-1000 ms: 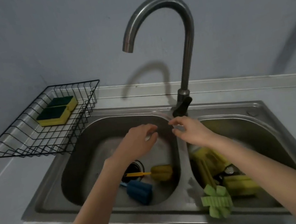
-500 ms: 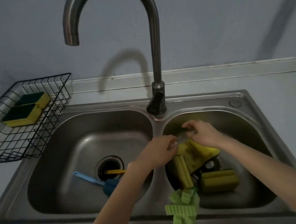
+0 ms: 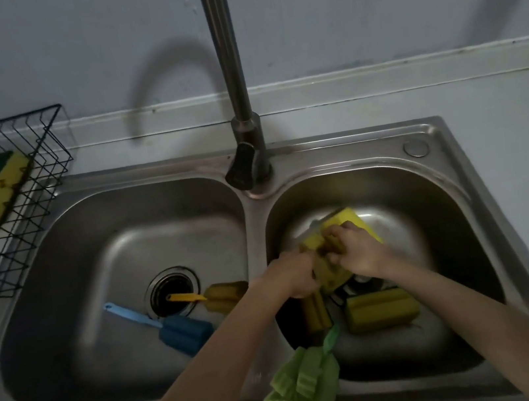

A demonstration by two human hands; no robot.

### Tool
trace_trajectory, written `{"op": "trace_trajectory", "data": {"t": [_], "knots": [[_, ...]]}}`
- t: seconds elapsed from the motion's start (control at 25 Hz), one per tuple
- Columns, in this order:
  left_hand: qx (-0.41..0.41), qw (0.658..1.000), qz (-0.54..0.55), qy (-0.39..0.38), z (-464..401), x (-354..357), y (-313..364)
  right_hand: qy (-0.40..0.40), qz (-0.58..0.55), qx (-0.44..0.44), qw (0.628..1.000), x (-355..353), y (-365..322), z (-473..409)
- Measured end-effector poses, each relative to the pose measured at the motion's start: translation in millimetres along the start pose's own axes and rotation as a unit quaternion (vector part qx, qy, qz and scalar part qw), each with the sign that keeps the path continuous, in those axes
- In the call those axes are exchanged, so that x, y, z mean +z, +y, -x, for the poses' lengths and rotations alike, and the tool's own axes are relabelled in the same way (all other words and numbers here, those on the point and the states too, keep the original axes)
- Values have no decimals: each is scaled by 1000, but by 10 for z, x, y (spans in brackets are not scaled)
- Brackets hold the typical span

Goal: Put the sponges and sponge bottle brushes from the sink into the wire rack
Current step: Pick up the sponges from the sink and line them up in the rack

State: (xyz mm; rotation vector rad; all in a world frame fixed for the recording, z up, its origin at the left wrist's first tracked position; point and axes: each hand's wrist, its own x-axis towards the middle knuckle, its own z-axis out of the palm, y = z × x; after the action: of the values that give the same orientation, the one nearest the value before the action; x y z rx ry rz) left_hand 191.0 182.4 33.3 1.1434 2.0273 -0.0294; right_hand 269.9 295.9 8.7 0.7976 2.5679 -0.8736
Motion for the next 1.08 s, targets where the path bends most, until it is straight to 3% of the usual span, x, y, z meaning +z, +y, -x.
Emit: {"op": "trace_trajectory", "data": {"t": [0.36, 0.6, 0.84, 1.08], "knots": [[-35, 994, -71, -82, -26, 166, 18, -24, 175, -22, 984, 262, -67, -41], [-53, 995, -70, -56, 62, 185, 51, 17, 192, -13, 981, 443, -164, -43], [-43, 996, -44, -72, 171, 167, 59, 45, 159, -7, 986, 478, -203, -50], [-8, 999, -49, -11, 299, 36, 65, 71, -1, 27, 997, 167, -91, 66]]}}
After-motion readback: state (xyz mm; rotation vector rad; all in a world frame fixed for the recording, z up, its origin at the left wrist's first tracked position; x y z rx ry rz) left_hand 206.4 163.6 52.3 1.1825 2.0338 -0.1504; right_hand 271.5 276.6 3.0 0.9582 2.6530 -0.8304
